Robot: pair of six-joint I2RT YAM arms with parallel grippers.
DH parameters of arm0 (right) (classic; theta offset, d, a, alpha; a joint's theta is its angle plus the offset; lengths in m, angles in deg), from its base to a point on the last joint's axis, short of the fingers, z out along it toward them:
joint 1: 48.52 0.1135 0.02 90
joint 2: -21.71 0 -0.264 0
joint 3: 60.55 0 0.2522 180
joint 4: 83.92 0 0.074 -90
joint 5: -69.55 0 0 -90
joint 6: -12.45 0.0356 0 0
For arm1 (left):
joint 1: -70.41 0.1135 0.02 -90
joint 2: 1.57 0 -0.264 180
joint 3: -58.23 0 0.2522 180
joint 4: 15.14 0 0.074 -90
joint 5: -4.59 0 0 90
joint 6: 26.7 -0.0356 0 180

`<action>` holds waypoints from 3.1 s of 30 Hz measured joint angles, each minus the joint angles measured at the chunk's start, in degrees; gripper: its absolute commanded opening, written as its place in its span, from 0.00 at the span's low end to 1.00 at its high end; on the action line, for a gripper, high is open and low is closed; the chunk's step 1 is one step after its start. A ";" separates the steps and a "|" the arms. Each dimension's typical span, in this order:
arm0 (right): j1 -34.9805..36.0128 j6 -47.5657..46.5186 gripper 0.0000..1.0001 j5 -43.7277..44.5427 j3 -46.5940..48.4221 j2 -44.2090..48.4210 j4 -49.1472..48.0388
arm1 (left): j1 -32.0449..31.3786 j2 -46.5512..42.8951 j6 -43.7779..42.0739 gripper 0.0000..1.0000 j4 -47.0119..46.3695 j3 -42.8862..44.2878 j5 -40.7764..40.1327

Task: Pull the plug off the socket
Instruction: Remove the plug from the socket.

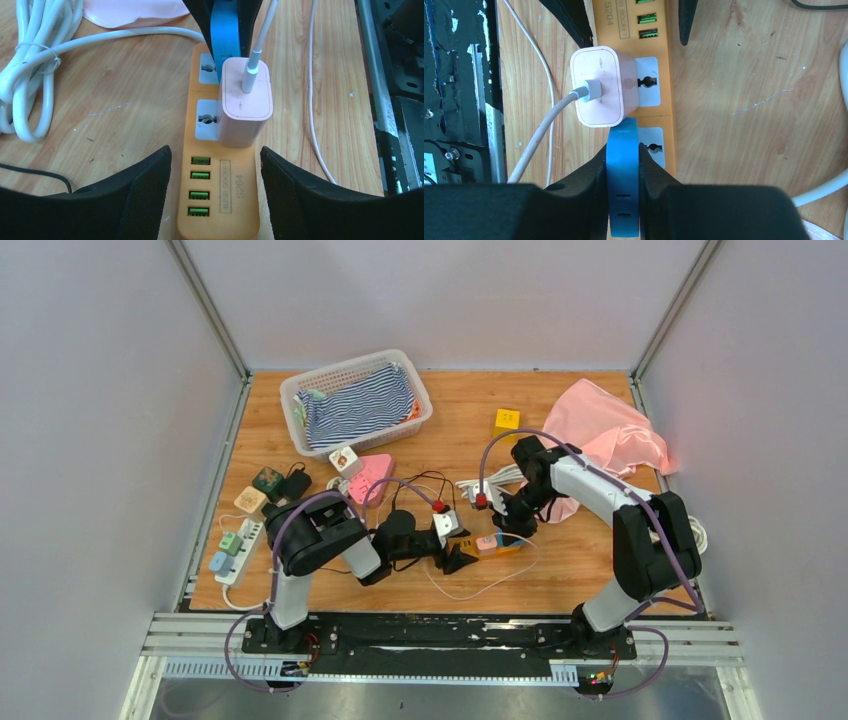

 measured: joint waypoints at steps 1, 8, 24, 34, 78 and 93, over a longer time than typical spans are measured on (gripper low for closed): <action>0.02 0.07 0.00 0.04 0.00 -0.02 -0.02 | -0.15 0.11 -0.31 0.68 -0.37 0.00 0.04; 0.11 0.22 0.00 0.17 0.02 0.00 -0.02 | -2.51 0.28 -5.55 0.62 0.33 0.20 -0.59; -0.02 2.01 0.00 2.51 0.33 0.11 0.68 | -3.67 0.15 -9.49 0.25 7.80 4.31 -3.26; -0.26 2.67 0.00 2.47 0.35 0.04 0.74 | -3.87 0.15 -9.70 0.22 8.55 4.85 -3.50; -2.12 2.86 0.00 1.46 1.05 0.26 1.88 | -4.13 0.15 -10.36 0.18 9.44 5.60 -4.63; -2.78 4.26 0.00 1.27 1.16 0.70 1.36 | -4.17 0.15 -10.36 0.18 9.42 5.60 -4.87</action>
